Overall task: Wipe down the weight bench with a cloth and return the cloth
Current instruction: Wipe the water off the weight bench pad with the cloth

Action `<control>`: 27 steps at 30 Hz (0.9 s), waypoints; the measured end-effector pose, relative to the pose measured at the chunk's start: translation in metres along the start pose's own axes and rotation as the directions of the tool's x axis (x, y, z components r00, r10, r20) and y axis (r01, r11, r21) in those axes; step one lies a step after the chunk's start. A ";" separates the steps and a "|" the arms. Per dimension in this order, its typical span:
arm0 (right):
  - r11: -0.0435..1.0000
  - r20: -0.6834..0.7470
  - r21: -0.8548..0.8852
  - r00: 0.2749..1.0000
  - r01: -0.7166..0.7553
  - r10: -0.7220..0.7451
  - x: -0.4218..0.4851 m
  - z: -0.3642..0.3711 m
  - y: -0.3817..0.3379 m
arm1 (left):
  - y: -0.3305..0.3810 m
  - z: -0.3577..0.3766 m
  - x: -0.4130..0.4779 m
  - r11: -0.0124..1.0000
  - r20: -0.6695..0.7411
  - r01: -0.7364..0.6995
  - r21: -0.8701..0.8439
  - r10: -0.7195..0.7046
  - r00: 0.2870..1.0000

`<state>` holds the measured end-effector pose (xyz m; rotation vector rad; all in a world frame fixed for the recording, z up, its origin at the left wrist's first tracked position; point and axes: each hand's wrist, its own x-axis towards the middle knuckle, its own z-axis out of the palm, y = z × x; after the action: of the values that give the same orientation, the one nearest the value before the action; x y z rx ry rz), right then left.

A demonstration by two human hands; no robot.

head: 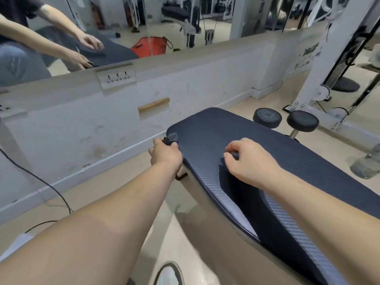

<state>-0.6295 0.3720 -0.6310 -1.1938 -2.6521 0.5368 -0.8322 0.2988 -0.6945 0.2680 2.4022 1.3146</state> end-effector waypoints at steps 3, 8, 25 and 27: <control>0.996 0.062 -0.091 0.998 0.014 -0.008 0.043 0.003 -0.006 | 0.005 -0.006 0.042 0.996 0.010 -0.087 0.021 0.087 0.996; 0.995 0.055 -0.101 0.998 0.004 0.002 0.101 0.008 0.000 | 0.036 -0.005 0.096 0.924 0.184 -0.328 0.196 0.294 0.938; 0.981 -0.077 -0.114 0.986 -0.154 0.146 0.124 -0.014 0.129 | 0.167 0.151 0.146 0.632 0.543 -0.621 0.463 0.351 0.762; 0.980 -0.098 -0.097 0.981 -0.176 0.167 0.123 -0.017 0.147 | 0.181 0.174 0.131 0.512 0.615 -0.689 0.513 0.341 0.711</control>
<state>-0.6047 0.5585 -0.6713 -1.4515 -2.5449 0.3635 -0.8810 0.5752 -0.6586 1.4829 2.3469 0.2827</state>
